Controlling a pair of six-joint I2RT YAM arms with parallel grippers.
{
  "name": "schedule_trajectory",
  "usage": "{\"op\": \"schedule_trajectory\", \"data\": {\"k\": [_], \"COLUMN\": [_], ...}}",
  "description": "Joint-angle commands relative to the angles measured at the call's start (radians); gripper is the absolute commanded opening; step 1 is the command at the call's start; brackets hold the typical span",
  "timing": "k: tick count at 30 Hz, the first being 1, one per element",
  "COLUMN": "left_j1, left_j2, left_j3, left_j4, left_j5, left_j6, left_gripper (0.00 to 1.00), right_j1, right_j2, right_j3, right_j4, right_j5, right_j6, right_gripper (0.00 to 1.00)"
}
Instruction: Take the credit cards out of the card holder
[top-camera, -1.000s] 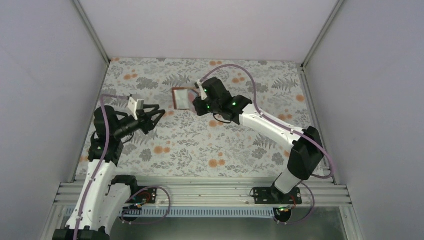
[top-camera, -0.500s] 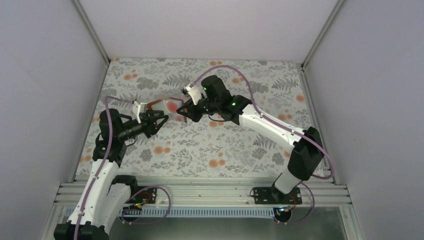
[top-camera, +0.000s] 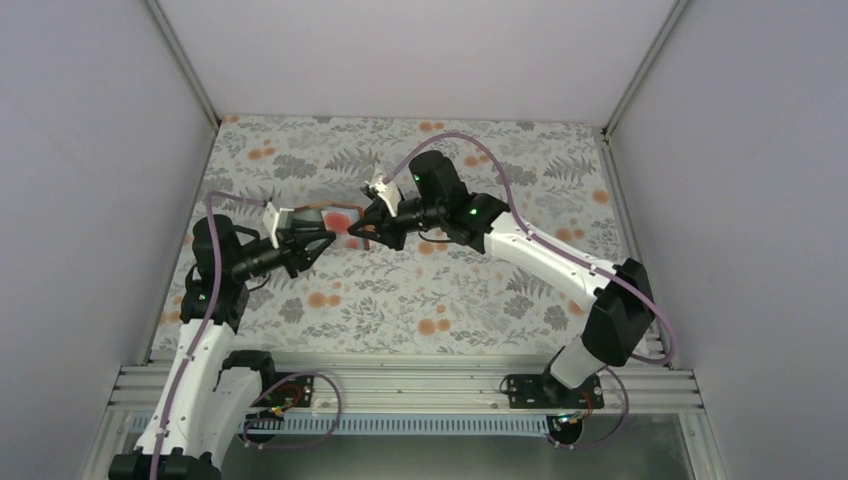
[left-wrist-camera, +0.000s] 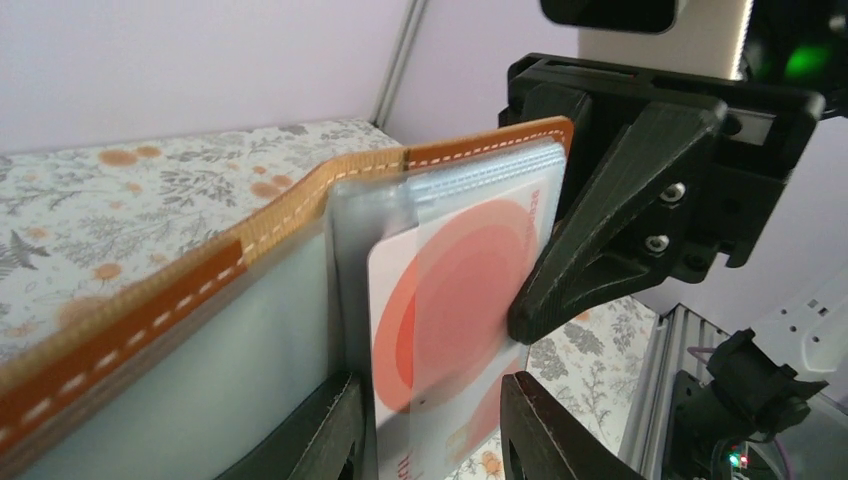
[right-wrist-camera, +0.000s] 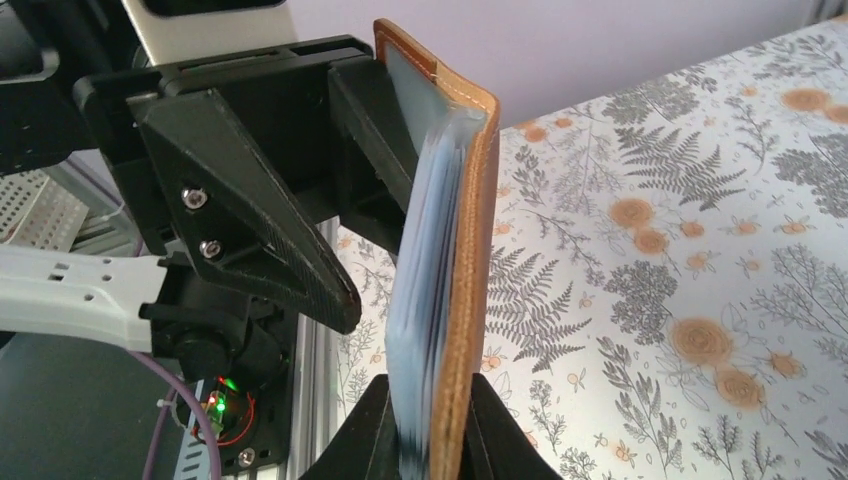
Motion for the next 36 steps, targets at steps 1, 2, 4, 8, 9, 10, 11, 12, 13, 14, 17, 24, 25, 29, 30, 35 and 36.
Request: {"op": "schedule_trajectory", "data": {"k": [1,2,4,8,9,10,11,12,13,14,17,24,25,29,30,35,36], "left_j1": [0.004,0.002,-0.002,-0.002,-0.003,-0.002,-0.002,-0.002,-0.002,-0.001,0.001,0.007,0.009,0.009,0.009,0.01,0.01], "left_j2": [-0.001,0.0,0.0,-0.008,-0.01,-0.01,-0.01,-0.01,-0.011,-0.011,-0.013,-0.02,-0.02,-0.021,-0.021,-0.021,-0.021], "left_j3": [0.025,0.026,0.029,0.062,0.073,0.087,0.097,0.108,0.116,0.119,0.115,0.113,0.111,0.11,0.11,0.108,0.108], "left_j4": [0.037,0.044,0.045,0.011,-0.007,-0.028,-0.049,-0.079,-0.1,-0.114,-0.109,-0.115,-0.117,-0.134,-0.137,-0.138,-0.138], "left_j5": [0.057,0.086,0.125,0.192,0.212,0.231,0.248,0.262,0.269,0.27,0.264,0.235,0.236,0.241,0.242,0.238,0.239], "left_j6": [0.021,0.017,0.019,0.059,0.078,0.093,0.11,0.125,0.14,0.149,0.133,0.13,0.135,0.158,0.162,0.165,0.165], "left_gripper": [0.34,0.32,0.24,0.03,0.03,0.02,0.02,0.02,0.02,0.03,0.02,0.02,0.02,0.02,0.02,0.02,0.02], "right_j1": [0.016,0.016,0.016,0.015,0.015,0.016,0.015,0.015,0.015,0.013,0.006,-0.029,-0.033,-0.045,-0.046,-0.06,-0.065], "right_j2": [-0.05,-0.047,-0.039,-0.036,-0.038,-0.04,-0.04,-0.04,-0.041,-0.042,-0.047,-0.106,-0.113,-0.128,-0.129,-0.134,-0.136], "right_j3": [-0.013,-0.013,-0.003,-0.005,-0.009,-0.013,-0.016,-0.019,-0.022,-0.025,-0.03,-0.094,-0.102,-0.116,-0.116,-0.12,-0.121], "right_j4": [0.054,0.056,0.049,0.057,0.059,0.061,0.062,0.06,0.059,0.055,0.042,0.041,0.04,0.029,0.024,0.005,0.0], "right_j5": [-0.164,-0.17,-0.177,-0.195,-0.196,-0.195,-0.194,-0.197,-0.196,-0.194,-0.187,-0.193,-0.194,-0.208,-0.213,-0.211,-0.214], "right_j6": [-0.073,-0.075,-0.079,-0.082,-0.081,-0.081,-0.082,-0.084,-0.089,-0.09,-0.098,-0.109,-0.11,-0.117,-0.119,-0.128,-0.13], "right_gripper": [0.04,0.04,0.04,0.04,0.04,0.04,0.04,0.04,0.04,0.06,0.19,0.34,0.35,0.38,0.36,0.16,0.12]}}
